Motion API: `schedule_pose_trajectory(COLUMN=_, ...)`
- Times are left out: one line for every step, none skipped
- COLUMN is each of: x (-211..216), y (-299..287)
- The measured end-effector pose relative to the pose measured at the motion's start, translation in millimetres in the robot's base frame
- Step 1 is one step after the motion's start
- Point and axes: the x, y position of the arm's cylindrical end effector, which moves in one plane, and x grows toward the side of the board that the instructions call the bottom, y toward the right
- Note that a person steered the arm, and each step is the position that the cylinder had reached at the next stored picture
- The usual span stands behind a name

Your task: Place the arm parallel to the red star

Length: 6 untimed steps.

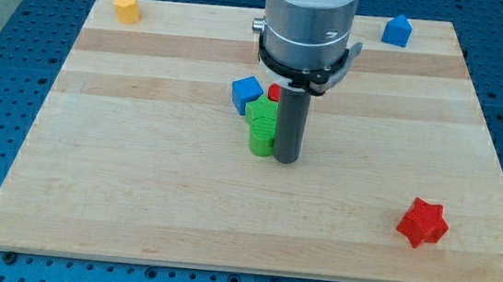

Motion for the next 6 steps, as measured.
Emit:
schedule_pose_trajectory(x=0.0, y=-0.7)
schedule_pose_trajectory(x=0.0, y=-0.7)
schedule_pose_trajectory(x=7.9, y=5.3)
schedule_pose_trajectory(x=31.2, y=6.4)
schedule_pose_trajectory(x=66.0, y=16.3)
schedule_pose_trajectory(x=95.2, y=40.2)
